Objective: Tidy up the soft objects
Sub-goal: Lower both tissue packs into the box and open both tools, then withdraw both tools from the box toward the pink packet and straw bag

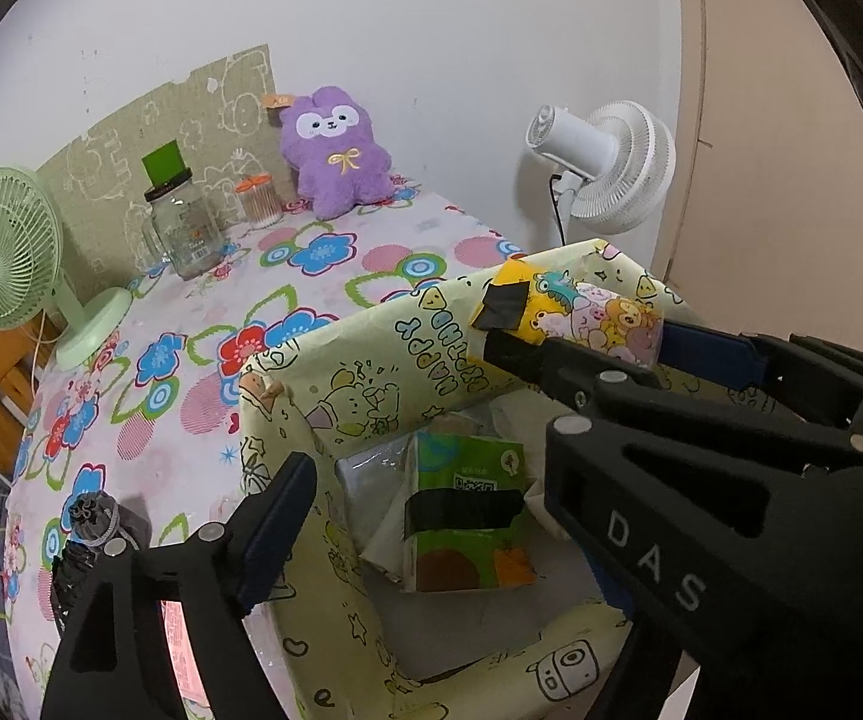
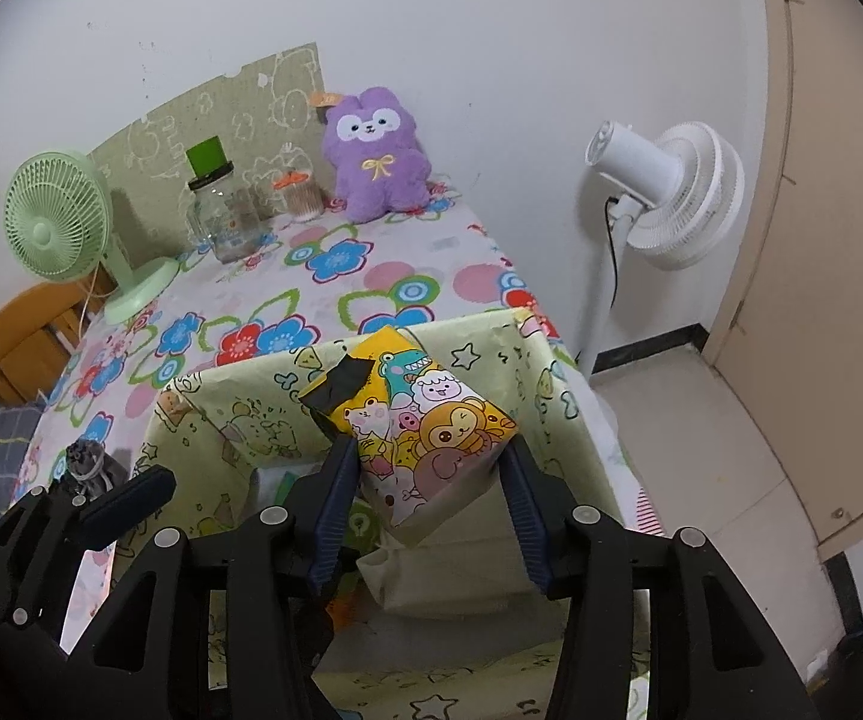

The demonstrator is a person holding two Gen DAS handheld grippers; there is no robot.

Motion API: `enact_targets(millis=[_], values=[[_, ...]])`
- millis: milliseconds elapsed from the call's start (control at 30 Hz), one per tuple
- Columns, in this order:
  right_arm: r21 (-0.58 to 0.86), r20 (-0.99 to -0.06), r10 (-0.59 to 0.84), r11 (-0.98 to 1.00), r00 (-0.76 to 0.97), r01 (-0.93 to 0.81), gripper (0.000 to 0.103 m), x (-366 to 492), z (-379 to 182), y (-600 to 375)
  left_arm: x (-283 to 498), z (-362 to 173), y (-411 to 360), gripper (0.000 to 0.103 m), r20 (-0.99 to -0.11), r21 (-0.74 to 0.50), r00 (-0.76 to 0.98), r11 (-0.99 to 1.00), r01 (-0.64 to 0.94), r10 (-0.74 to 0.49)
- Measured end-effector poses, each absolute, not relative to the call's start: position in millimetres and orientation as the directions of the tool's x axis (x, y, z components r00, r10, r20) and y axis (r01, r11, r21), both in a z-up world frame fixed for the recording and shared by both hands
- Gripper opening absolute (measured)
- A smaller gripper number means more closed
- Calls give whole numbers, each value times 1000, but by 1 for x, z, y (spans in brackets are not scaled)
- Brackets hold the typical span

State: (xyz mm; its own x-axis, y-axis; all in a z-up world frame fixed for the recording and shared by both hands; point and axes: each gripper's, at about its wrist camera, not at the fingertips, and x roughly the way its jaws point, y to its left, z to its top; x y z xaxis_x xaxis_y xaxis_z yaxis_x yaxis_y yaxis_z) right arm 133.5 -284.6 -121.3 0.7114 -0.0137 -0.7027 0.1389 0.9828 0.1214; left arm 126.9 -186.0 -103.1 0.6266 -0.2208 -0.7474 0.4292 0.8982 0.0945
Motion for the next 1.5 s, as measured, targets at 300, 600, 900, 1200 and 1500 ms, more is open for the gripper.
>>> enact_targets(millis=[300,600,900,1200,1500], values=[[124,-722,-4,983,692,135,73,135,-126,-286,133,-104,-187,88,-759,99,617,900,425,-208],[109,-714,-22,984,700,143,77,122,-119,-283,124,-95,-187,89,-755,86,618,901,426,-219],[96,-684,-45,984,728,151,77,101,-104,-277,103,-80,-184,90,-722,91,647,894,439,-245],[86,-655,-56,985,754,147,78,82,-90,-266,87,-67,-172,93,-691,102,678,895,434,-250],[78,-629,-59,987,775,139,81,68,-77,-248,75,-56,-154,97,-670,105,702,905,413,-242]])
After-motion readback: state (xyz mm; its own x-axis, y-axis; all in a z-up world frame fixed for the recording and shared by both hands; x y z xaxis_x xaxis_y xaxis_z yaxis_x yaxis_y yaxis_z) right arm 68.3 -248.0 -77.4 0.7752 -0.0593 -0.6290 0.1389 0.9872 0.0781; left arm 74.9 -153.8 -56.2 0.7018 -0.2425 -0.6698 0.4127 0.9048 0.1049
